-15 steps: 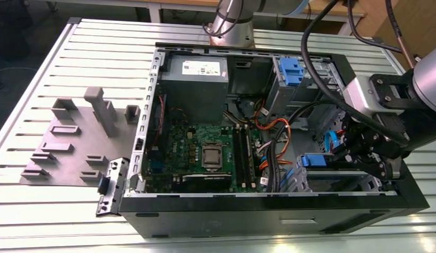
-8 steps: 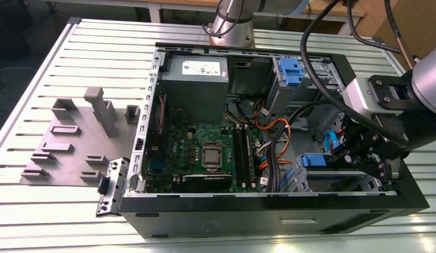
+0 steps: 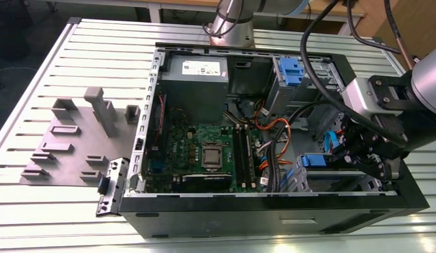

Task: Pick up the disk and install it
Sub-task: 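Insert the first disk wire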

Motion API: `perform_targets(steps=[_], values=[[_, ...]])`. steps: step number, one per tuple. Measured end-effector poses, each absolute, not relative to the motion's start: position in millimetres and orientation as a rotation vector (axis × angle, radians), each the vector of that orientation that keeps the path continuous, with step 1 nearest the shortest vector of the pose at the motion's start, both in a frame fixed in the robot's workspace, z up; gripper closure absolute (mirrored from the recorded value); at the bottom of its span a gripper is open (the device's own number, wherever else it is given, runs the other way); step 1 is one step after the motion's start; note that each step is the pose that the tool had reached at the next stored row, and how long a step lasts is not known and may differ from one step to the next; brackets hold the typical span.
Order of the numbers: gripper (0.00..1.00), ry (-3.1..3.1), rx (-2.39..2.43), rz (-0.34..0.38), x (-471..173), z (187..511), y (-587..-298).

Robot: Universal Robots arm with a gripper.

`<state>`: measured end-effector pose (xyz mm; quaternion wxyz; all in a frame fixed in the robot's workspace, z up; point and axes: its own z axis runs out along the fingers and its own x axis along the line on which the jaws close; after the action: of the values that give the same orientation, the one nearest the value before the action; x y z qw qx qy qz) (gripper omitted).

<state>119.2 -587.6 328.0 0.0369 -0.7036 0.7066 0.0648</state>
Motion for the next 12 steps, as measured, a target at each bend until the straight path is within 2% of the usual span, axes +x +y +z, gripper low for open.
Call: perform_targets(steps=[1,2,12], values=[[0.83,2.169,-2.160,0.199,119.2,327.9,-587.6],[0.76,2.169,-2.160,0.199,119.2,327.9,-587.6],[0.76,2.169,-2.160,0.199,119.2,346.6,-587.5]])
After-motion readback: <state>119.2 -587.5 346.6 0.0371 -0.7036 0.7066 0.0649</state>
